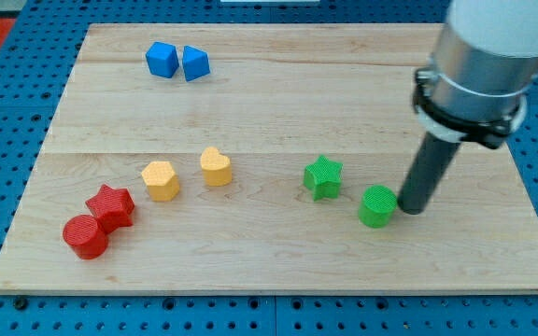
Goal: Move the blue blocks towards the right of the board
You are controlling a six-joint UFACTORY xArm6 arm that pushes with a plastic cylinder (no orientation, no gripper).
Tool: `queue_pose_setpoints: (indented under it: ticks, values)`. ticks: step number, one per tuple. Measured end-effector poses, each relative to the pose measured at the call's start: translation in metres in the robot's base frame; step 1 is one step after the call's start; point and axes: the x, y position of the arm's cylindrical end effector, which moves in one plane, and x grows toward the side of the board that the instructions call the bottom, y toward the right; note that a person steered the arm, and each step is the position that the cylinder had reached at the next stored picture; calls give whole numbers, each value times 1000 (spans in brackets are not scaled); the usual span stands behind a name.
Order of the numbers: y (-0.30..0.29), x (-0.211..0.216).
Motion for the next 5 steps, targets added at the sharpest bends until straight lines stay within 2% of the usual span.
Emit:
queue_pose_setpoints:
  ticks: [1,2,3,4,5]
  values:
    - [-45,0]
    - [-2,-5]
    - [47,-54]
    - [16,-117]
    - [-92,-134]
